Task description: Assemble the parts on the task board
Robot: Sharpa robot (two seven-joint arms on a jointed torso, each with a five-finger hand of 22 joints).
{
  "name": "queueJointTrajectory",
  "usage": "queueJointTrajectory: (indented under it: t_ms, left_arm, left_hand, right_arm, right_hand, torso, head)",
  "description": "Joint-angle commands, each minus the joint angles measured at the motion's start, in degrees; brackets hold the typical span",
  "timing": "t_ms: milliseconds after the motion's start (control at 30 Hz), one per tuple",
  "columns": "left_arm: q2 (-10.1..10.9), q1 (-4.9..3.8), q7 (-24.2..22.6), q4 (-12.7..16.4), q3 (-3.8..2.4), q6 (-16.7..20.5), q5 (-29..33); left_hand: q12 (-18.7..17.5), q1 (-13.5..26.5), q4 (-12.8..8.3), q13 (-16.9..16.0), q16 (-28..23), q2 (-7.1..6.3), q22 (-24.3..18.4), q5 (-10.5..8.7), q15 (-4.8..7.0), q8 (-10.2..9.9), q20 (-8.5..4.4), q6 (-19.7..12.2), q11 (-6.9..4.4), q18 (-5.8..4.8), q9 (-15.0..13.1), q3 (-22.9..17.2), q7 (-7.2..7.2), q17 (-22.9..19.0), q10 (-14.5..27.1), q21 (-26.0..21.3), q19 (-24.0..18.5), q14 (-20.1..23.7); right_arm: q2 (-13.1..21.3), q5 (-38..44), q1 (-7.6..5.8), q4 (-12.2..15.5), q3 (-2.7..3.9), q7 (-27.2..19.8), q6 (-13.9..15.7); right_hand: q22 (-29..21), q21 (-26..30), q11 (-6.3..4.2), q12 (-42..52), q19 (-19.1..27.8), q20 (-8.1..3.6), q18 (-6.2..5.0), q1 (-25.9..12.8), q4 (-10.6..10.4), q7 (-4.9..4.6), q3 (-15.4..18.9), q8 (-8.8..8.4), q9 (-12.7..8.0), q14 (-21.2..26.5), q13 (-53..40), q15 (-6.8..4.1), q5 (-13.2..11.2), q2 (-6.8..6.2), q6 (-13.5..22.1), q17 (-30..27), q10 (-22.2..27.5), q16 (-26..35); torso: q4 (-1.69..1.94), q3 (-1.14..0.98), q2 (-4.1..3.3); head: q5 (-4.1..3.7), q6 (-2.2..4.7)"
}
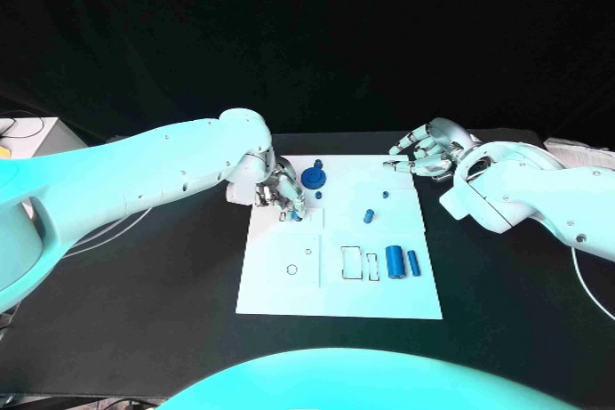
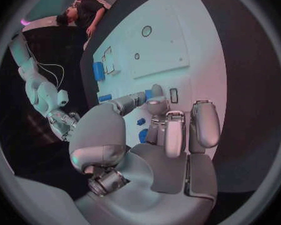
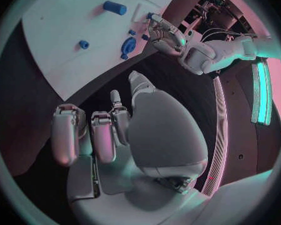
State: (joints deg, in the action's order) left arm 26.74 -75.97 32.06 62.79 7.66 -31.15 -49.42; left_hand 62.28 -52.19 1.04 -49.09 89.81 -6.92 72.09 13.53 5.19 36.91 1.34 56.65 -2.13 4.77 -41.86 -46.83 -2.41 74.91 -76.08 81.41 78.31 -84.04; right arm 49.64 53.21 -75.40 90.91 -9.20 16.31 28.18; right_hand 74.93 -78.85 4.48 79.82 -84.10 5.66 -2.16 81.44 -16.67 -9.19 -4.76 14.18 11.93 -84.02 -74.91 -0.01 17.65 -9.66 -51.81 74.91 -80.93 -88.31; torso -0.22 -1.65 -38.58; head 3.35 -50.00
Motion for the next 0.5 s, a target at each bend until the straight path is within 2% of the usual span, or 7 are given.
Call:
queueJointTrajectory:
  t_ms: [33,500]
  left_arm:
    - [-0.19,0.08,0.03,0.07,0.03,-0.69,-0.15]
    - [-0.42,0.32,-0.03,-0.17,0.09,0.05,-0.81]
  left_hand:
    - [0.3,-3.74,-5.29,-0.08,0.19,3.43,0.03,0.2,-0.17,0.25,0.13,0.58,-0.1,-0.66,-0.09,-5.55,0.63,15.09,0.03,0.07,0.04,-5.96]
    - [0.3,-3.74,-5.29,-0.08,0.19,3.43,0.03,0.2,-0.17,0.25,0.13,0.58,-0.1,-0.66,-0.09,-5.55,0.63,15.09,0.03,0.07,0.04,-5.96]
  right_arm:
    - [0.0,0.41,0.03,0.12,0.01,-0.46,-0.72]
    - [0.09,0.41,0.03,0.22,0.01,-0.48,-0.69]
  right_hand:
    - [9.03,0.19,-0.16,-0.35,-1.39,0.23,-0.35,-0.49,0.07,0.06,-0.1,0.28,-0.06,-4.89,-5.16,0.03,0.21,0.13,0.51,10.95,0.41,0.39]
    - [9.03,0.19,-0.16,-0.35,-1.39,0.23,-0.35,-0.49,0.07,0.06,-0.1,0.28,-0.06,-4.89,-5.16,0.03,0.21,0.13,0.51,10.95,0.41,0.39]
  torso:
    - [0.0,0.01,-0.02]
    - [0.01,0.01,0.0]
  head:
    - [-0.01,0.0]
    - [-0.13,0.0]
